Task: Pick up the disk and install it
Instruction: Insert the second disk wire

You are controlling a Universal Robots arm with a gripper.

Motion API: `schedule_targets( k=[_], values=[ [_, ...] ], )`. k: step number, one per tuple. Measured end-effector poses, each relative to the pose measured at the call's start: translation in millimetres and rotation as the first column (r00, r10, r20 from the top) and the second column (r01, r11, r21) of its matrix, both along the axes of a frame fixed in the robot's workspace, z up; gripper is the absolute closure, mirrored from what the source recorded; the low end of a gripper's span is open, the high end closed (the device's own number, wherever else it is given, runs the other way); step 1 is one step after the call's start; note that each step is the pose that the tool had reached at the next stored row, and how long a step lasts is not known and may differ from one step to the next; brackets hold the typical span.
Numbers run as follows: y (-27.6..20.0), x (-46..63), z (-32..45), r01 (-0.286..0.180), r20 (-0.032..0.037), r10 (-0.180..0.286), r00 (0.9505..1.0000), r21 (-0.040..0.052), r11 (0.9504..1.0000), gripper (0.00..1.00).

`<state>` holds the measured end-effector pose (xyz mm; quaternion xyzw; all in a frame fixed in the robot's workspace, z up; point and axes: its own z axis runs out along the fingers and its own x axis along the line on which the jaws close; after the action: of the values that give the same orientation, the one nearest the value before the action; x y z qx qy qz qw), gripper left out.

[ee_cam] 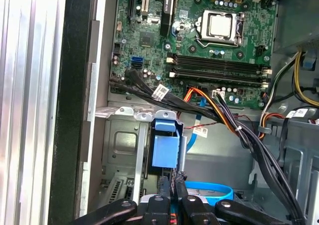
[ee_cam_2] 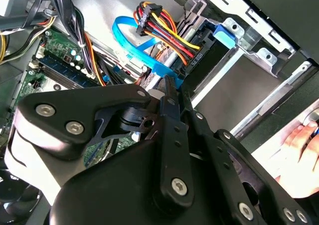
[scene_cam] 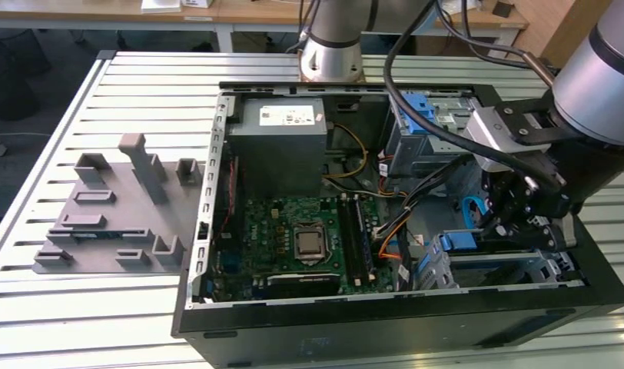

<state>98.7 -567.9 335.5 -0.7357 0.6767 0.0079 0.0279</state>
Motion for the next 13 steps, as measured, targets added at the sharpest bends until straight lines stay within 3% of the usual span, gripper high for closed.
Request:
schedule_targets(
  k=[13],
  values=[
    [-1.7,0.3,-3.1,0.007,0.0,-0.007,1.0,0.0006,1.0,0.84]
  ],
)
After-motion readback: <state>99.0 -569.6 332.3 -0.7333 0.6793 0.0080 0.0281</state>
